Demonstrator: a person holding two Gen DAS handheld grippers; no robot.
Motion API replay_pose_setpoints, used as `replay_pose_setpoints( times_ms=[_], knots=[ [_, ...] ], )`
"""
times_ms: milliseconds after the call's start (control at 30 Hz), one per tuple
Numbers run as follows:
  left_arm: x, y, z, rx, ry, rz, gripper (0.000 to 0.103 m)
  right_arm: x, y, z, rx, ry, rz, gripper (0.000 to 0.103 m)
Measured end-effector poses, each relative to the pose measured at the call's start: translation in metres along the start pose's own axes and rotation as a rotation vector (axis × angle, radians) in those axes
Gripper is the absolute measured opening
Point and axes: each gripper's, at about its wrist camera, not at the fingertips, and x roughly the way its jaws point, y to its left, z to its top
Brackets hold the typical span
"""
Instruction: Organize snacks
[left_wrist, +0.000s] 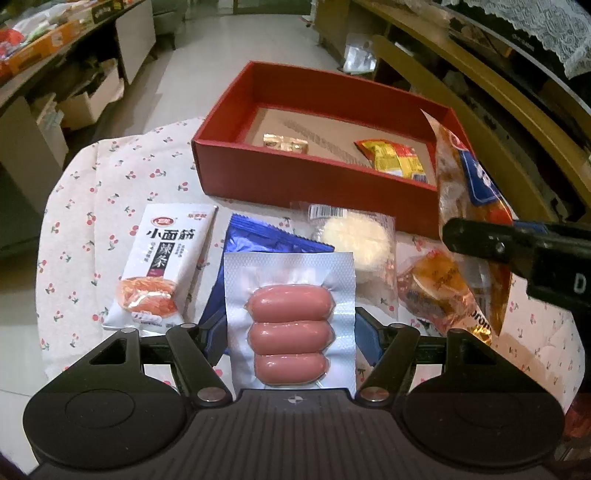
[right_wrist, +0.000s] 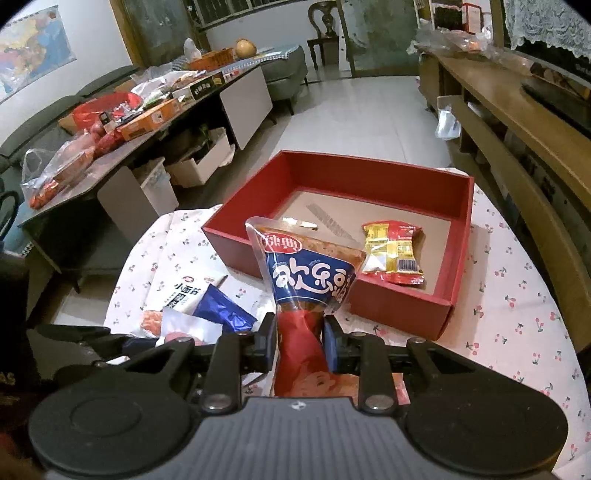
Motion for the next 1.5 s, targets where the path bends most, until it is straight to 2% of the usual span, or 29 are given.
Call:
replay_pose_setpoints(
  times_ms=[100,200,500,633,733,967,1100,1500],
  knots=[
    [-0.002,0.002,0.004,-0.009,-0.009,-0.001,0.074,-0.002,0.002,-0.001,-0.011,-0.002,-0.004,0.034],
    [-0.004,0.004,0.007,-0.019,-0.018,-0.002,0.074,-0.002,0.007,-0.003,-0.046,-0.002,-0.043,0.034],
    [-0.012,-0.003,0.008,-0.003,-0.049,0.002,0.074,-0.017,0.01,-0.015,-0.028,-0.008,-0.052,0.034],
    [-0.026,-0.005,0.008,-0.031,-0.069,0.013,0.074,-0.026,0.005,-0.018,-0.007,-0.014,-0.059,0.034],
    [-0.035,-0.011,0.018,-0.032,-0.08,0.017,0.074,-0.036,0.002,-0.015,0.007,-0.038,-0.056,0.034],
    [-0.037,-0.033,0.037,0.043,-0.146,-0.002,0.074,-0.04,-0.008,-0.002,0.038,-0.084,-0.075,0.034],
    [-0.03,-0.032,0.044,0.026,-0.142,-0.024,0.074,-0.036,-0.002,0.005,0.031,-0.09,-0.072,0.034],
    [-0.029,-0.028,0.06,0.006,-0.174,-0.016,0.074,-0.029,0.0,0.018,0.013,-0.111,-0.088,0.034]
  ],
)
